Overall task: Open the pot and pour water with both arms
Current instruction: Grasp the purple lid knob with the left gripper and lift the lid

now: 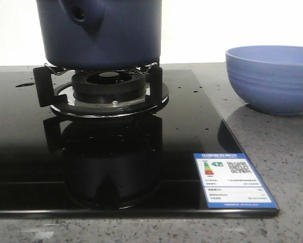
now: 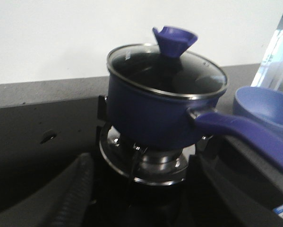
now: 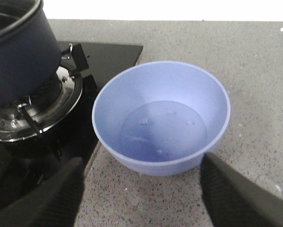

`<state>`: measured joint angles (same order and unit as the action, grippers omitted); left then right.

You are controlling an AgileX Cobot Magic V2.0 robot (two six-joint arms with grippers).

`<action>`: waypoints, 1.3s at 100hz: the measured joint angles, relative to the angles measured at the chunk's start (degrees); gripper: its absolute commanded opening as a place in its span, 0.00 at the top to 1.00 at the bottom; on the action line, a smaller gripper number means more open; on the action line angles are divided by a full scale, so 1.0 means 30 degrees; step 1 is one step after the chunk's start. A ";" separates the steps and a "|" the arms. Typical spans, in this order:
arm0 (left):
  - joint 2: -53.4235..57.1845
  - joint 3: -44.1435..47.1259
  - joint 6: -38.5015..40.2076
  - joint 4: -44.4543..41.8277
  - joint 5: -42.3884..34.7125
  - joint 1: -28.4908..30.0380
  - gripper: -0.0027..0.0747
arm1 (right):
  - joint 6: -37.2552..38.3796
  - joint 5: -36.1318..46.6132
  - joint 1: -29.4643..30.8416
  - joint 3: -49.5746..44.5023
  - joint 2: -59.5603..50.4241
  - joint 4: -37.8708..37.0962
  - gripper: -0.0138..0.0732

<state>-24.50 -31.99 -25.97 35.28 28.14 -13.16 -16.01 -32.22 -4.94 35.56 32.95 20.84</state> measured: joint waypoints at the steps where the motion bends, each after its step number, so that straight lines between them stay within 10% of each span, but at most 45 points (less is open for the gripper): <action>1: -0.0037 0.0000 -0.0082 0.0099 -0.0138 -0.0069 0.37 | 0.0000 0.0000 0.0000 0.0005 0.0015 0.0000 0.24; 44: -0.5908 -0.2832 -0.7212 0.6571 -0.2702 -0.1874 0.39 | 0.0000 0.0345 0.0000 0.0203 0.0046 0.0000 0.24; 130: -1.7424 -1.1739 -1.0153 0.8484 0.0378 -0.2045 0.27 | -0.0039 0.0431 0.0000 0.0203 0.0046 0.0000 0.24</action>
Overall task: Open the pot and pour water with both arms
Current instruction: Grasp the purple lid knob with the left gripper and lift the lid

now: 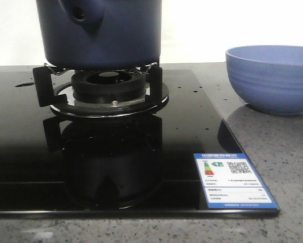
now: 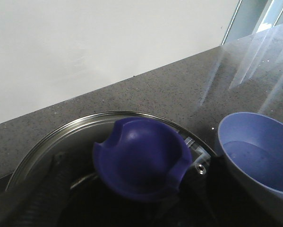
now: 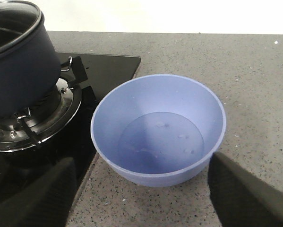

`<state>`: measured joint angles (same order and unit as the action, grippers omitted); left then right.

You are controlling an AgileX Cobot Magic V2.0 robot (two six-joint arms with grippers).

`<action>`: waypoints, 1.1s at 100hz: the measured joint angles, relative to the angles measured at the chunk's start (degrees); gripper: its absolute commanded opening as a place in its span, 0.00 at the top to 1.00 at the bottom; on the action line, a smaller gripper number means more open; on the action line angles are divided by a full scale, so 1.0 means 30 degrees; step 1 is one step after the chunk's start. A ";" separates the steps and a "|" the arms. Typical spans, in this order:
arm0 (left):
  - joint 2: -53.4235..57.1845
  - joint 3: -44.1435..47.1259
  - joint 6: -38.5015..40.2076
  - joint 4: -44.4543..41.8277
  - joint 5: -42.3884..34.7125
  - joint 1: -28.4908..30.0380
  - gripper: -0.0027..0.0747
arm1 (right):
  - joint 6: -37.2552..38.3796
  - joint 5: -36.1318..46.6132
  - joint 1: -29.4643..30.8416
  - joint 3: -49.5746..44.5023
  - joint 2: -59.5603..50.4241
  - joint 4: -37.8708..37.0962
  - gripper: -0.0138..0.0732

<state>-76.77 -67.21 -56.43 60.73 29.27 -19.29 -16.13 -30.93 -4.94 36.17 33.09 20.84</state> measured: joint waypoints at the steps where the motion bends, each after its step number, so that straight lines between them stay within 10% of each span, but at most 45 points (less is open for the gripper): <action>1: -0.0004 0.0000 -0.0046 0.0010 0.0000 0.0000 0.27 | 0.0000 0.0000 0.0000 0.0000 0.0000 0.0000 0.24; 71: -0.2052 -0.0108 -0.5092 0.2997 0.0116 0.0000 0.27 | -0.0032 -0.0071 0.0000 0.0000 0.0000 0.0000 0.24; 110: -0.2096 -0.0108 -0.5529 0.3120 0.0120 -0.0116 0.57 | -0.0032 -0.0142 0.0000 0.0000 0.0000 0.0000 0.24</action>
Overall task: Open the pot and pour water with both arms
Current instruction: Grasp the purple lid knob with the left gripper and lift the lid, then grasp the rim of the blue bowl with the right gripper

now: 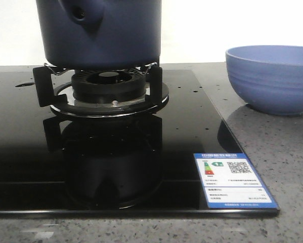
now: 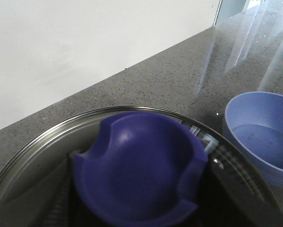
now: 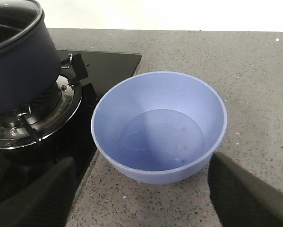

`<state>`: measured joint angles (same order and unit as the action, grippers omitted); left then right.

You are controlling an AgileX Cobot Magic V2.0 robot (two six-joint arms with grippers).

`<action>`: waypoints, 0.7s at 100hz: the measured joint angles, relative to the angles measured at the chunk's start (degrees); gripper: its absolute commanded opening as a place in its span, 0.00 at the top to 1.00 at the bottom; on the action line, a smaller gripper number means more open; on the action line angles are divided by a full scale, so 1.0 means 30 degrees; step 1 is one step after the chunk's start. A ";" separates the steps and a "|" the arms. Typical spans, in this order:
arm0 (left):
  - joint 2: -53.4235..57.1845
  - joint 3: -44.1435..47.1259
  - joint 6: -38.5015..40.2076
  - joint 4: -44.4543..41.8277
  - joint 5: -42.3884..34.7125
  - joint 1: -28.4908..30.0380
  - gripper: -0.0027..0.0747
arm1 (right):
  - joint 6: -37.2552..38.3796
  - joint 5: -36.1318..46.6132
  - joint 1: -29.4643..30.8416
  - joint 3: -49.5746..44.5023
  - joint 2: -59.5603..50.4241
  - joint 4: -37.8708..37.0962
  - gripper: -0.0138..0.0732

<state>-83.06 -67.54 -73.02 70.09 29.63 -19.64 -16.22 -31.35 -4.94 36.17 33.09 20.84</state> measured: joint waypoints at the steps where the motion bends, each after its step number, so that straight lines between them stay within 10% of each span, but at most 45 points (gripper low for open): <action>1: 0.0000 -0.0011 0.0000 0.0000 0.0000 0.0000 0.57 | 0.0000 -0.0009 0.0000 0.0000 0.0000 0.0000 0.24; 70: 0.2314 -0.1067 0.0125 0.0247 0.0388 0.1864 0.54 | 0.0172 -0.1884 0.0000 0.2205 0.3168 -0.0495 0.24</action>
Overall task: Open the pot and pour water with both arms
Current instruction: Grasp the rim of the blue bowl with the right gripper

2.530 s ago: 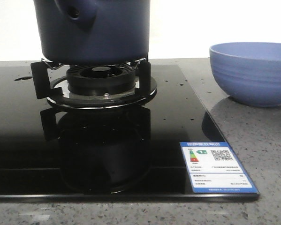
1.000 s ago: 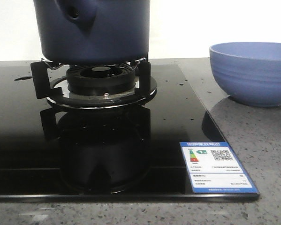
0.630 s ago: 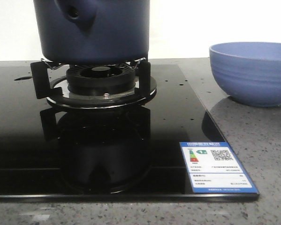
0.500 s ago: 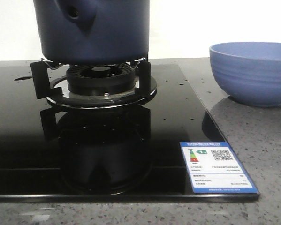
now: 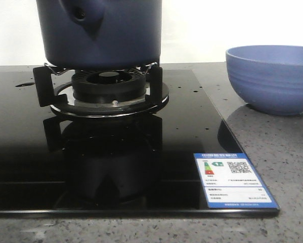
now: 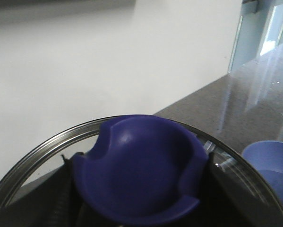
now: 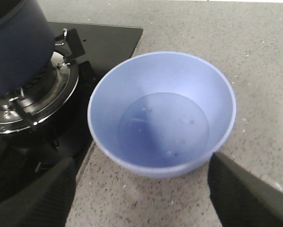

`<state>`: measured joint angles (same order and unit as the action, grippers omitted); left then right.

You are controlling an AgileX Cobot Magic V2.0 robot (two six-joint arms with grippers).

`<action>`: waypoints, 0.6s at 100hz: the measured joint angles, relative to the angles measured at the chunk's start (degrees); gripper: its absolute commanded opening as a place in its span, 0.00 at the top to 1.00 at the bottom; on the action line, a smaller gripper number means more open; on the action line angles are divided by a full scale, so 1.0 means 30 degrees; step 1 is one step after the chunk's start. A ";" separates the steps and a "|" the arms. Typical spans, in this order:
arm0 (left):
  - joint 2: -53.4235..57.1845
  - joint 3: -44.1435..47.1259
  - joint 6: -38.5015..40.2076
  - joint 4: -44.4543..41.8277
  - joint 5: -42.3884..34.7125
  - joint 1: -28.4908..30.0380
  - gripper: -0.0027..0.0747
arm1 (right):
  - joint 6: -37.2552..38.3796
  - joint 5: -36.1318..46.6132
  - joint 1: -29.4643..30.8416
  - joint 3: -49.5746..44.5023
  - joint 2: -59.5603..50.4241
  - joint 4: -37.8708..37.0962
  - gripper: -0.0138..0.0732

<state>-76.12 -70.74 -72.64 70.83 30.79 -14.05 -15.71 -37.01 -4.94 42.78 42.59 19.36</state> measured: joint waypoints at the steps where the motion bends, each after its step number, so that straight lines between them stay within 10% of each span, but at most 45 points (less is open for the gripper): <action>1: 0.0039 0.0000 0.0000 0.0000 0.0000 0.0095 0.54 | -0.0010 -0.0040 0.0000 0.0208 0.0102 0.0009 0.24; 60: 0.3130 0.0000 0.0074 -0.0294 0.2688 0.7334 0.54 | 0.1640 -0.8251 0.3298 1.0495 1.2669 -0.2311 0.24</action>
<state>-66.73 -70.74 -72.42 69.95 38.86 7.95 -10.79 -61.76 4.95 74.27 80.59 12.42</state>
